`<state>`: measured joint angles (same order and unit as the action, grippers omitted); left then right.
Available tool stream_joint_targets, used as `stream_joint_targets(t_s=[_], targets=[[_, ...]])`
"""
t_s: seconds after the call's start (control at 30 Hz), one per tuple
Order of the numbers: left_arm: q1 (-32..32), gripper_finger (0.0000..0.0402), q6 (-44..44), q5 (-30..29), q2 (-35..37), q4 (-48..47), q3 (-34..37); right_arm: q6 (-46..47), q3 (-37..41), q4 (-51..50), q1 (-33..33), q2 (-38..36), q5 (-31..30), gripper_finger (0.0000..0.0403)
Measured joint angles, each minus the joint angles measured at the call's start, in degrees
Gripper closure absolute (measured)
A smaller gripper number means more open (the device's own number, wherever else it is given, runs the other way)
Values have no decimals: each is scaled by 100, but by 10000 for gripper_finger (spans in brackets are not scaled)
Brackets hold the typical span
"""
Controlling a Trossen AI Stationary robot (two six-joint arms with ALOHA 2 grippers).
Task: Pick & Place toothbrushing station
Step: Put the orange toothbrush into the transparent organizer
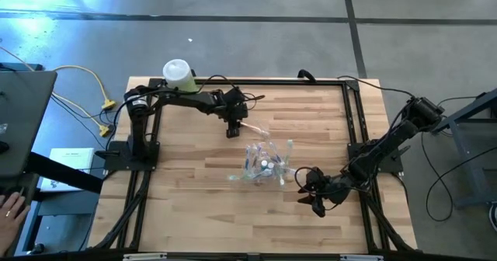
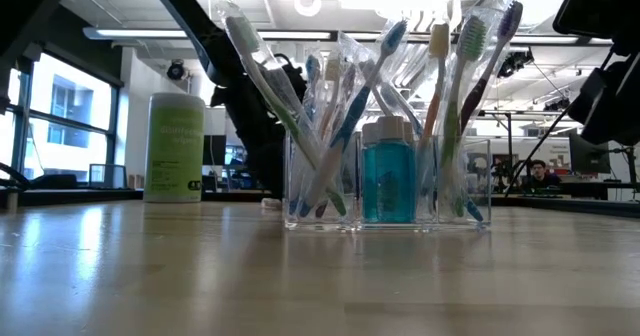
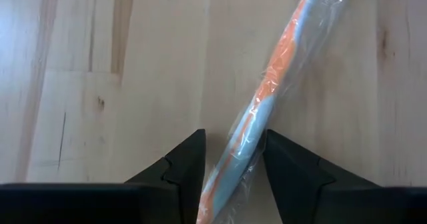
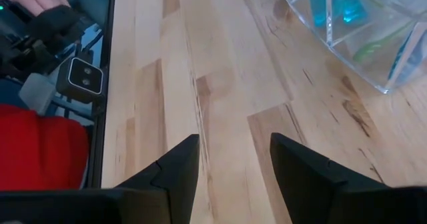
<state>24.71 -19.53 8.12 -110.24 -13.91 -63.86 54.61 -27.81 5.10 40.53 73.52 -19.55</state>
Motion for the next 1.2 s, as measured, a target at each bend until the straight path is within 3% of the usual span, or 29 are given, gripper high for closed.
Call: stream_joint_targets(t_s=[0.1,0.27,0.57,0.73,0.9,1.2], targets=[[-1,281,33,9,-4,-71,0,95,0,7,0,0,2,228],[45,377,402,5,-12,-135,3,86,0,7,9,0,11,228],[6,391,486,-165,125,-220,17,-13,0,-16,9,0,16,228],[-170,392,677,-1092,657,-547,68,-22,0,-15,9,0,7,228],[-492,392,760,-2632,1546,-888,39,-20,0,-7,9,0,2,228],[-1573,392,1642,-4401,3604,-1238,44,-87,0,35,9,0,12,228]])
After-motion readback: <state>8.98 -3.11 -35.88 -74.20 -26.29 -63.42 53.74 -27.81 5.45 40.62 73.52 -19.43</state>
